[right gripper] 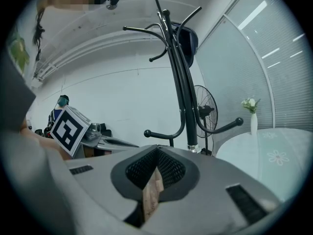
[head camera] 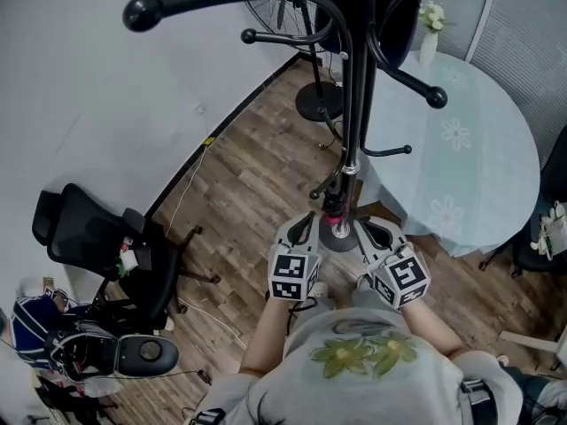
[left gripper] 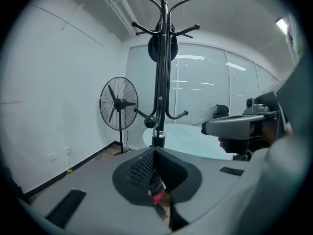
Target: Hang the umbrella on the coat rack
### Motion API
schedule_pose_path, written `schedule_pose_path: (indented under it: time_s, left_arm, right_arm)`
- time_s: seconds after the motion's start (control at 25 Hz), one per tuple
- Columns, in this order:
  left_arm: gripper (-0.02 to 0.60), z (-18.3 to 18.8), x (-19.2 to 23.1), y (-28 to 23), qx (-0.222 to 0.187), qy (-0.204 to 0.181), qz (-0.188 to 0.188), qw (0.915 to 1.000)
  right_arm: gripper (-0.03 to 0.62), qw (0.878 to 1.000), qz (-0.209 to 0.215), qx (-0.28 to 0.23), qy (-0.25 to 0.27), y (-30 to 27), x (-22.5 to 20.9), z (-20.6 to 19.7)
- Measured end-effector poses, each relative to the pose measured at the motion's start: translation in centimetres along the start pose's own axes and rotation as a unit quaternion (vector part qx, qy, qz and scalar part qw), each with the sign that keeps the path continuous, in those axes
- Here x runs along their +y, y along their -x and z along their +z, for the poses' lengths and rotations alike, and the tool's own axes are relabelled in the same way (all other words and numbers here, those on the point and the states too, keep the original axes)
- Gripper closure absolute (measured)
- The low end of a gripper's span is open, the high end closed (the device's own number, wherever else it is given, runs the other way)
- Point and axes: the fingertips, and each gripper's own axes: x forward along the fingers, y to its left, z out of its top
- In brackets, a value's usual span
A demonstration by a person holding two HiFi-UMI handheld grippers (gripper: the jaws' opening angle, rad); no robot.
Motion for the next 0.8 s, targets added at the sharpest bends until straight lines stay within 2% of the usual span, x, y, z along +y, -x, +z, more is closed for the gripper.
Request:
schedule_pose_path:
  time_s: [0.28, 0.52, 0.8]
  left_arm:
    - [0.580, 0.6, -0.3, 0.7, -0.011, -0.006, 0.012, 0.9999]
    - [0.580, 0.9, 0.7, 1.5, -0.022, 0.005, 0.044, 0.9988]
    - [0.580, 0.9, 0.7, 1.4, -0.026, 0.015, 0.037, 0.9989]
  right_arm:
    - [0.591, 1.000, 0.010, -0.001, 0.000, -0.3, 0.4, 0.1]
    - [0.591, 1.000, 0.017, 0.004, 0.000, -0.4, 1.0, -0.1]
    - [0.591, 1.000, 0.018, 0.007, -0.001, -0.7, 1.0, -0.2]
